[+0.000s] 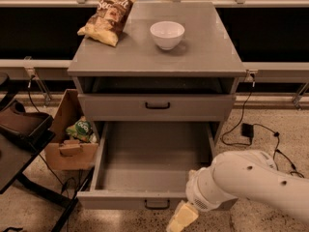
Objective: Close middle drawer
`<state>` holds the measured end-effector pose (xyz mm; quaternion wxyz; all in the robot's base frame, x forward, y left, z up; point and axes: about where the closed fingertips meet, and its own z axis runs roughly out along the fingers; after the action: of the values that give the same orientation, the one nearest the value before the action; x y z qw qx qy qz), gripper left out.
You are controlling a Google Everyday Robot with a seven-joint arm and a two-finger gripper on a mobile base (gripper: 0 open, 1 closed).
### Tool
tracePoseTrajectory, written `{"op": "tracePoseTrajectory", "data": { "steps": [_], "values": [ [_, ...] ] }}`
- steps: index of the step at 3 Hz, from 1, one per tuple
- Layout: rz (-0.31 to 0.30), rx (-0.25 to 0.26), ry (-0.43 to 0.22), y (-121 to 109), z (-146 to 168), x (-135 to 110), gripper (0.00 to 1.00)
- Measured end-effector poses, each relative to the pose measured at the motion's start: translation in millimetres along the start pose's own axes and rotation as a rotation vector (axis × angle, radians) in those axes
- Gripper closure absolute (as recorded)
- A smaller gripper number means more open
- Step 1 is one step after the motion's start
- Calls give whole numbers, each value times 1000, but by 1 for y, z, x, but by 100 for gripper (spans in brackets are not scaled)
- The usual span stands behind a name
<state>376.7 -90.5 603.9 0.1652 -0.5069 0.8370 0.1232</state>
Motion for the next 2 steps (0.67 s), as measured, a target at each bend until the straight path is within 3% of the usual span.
{"op": "tracePoseTrajectory", "data": {
  "steps": [2],
  "values": [
    [210,-99,13,3,142,89,41]
  ]
}}
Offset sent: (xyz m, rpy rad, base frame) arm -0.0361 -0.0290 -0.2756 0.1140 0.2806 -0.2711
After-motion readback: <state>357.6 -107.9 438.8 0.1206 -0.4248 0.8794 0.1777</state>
